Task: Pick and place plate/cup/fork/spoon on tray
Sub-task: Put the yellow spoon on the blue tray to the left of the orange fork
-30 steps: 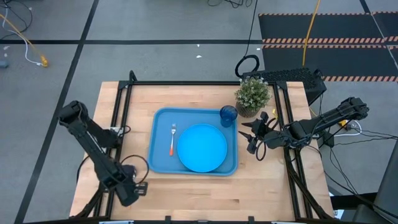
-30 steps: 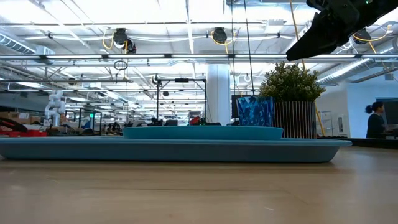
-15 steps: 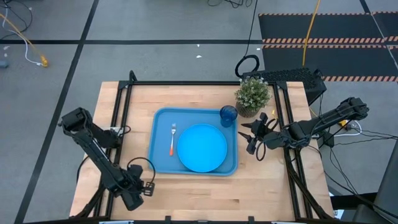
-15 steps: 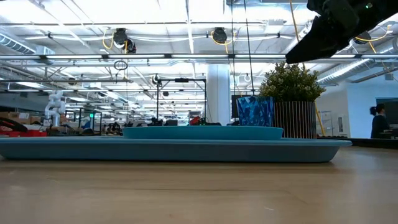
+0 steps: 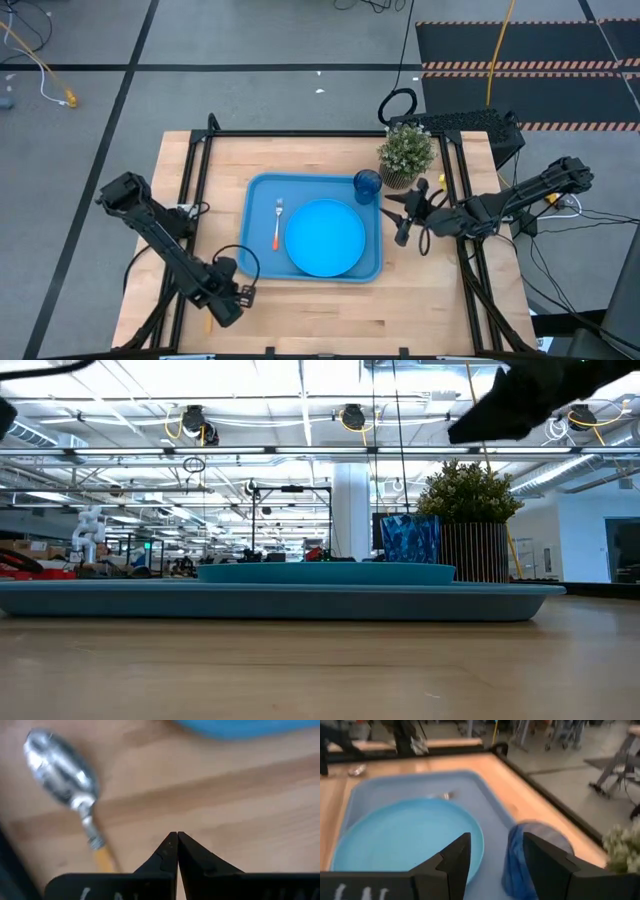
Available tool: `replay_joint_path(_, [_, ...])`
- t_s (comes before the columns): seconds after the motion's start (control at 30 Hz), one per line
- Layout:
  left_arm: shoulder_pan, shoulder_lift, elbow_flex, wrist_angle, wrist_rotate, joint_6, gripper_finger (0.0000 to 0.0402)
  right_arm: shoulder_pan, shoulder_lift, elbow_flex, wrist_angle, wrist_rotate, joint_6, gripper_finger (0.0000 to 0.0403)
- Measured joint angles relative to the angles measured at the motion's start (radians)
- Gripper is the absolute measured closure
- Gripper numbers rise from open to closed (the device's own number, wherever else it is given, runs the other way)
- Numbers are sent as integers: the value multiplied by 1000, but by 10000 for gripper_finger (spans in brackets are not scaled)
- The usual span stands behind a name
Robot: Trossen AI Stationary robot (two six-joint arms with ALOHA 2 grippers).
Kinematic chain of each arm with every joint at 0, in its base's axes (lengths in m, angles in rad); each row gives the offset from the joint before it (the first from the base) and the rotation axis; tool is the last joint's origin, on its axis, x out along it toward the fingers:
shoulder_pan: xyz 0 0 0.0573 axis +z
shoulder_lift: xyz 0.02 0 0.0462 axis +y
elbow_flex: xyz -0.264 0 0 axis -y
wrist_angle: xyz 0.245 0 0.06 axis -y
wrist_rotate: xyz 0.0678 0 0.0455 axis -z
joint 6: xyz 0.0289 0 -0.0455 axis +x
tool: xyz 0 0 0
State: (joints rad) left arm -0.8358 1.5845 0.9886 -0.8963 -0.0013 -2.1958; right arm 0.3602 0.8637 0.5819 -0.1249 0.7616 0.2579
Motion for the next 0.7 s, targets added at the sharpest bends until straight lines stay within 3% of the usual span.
replay_joint_path(0.17, [14, 0, 0, -26, 190, 23, 334, -2, -26, 0, 120, 0, -132, 229])
replay_joint_path(0.4, [10, 0, 0, -101, 237, 4, 239, -3, -116, 0, 182, 54, -242, 229])
replay_joint_path(0.7, [-2, -2, -69, -125, 290, -13, 215, -4, -168, 0, 181, 109, -278, 229])
